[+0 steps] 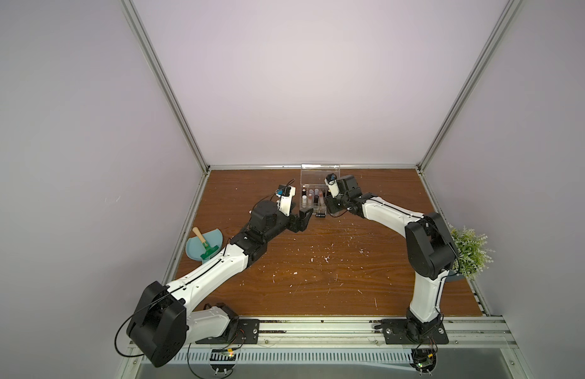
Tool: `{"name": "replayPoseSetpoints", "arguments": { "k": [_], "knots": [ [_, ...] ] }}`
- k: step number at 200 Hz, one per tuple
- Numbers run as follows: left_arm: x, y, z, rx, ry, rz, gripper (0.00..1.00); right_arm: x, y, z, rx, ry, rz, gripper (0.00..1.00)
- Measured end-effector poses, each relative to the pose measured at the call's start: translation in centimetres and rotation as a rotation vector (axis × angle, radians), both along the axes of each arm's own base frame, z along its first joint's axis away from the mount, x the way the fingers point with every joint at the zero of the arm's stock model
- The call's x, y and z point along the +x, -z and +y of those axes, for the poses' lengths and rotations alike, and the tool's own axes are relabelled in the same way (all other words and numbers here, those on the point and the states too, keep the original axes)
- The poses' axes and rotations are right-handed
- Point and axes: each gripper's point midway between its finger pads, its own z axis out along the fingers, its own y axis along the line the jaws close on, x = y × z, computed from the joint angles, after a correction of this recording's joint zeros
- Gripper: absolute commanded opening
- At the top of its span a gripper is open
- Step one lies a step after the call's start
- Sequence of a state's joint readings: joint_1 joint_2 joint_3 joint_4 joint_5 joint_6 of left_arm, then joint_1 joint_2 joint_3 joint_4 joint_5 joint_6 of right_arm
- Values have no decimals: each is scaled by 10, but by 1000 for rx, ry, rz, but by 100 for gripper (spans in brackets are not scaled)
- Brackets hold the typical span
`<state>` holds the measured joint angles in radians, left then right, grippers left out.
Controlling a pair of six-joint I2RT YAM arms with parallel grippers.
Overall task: Arrange the lipsticks in the organizer
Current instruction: Place the lipstick in the storage box, then pick up the lipstick at the center of the board.
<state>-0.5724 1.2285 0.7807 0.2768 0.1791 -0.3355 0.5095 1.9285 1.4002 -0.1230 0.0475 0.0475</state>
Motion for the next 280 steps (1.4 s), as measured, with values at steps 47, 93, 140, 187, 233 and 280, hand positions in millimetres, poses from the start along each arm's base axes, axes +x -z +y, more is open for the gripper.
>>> {"name": "replayPoseSetpoints", "arguments": {
  "k": [47,93,140,187,233,280],
  "knots": [
    [9,33,-5,88,8,76,81,-6,-4,-4,1,1,-2,53],
    [29,97,-13,274,12,185,77,-40,-85,-25,75,17,-130,56],
    [42,152,-26,396,22,287,80,-86,-178,-57,198,56,-320,59],
    [67,163,-61,425,38,285,82,-109,-159,-75,192,78,-283,60],
    [79,188,-72,455,43,317,83,-113,-141,-91,170,110,-239,60],
    [89,209,-75,497,29,349,84,-114,-149,-96,187,117,-256,59]
  ]
}}
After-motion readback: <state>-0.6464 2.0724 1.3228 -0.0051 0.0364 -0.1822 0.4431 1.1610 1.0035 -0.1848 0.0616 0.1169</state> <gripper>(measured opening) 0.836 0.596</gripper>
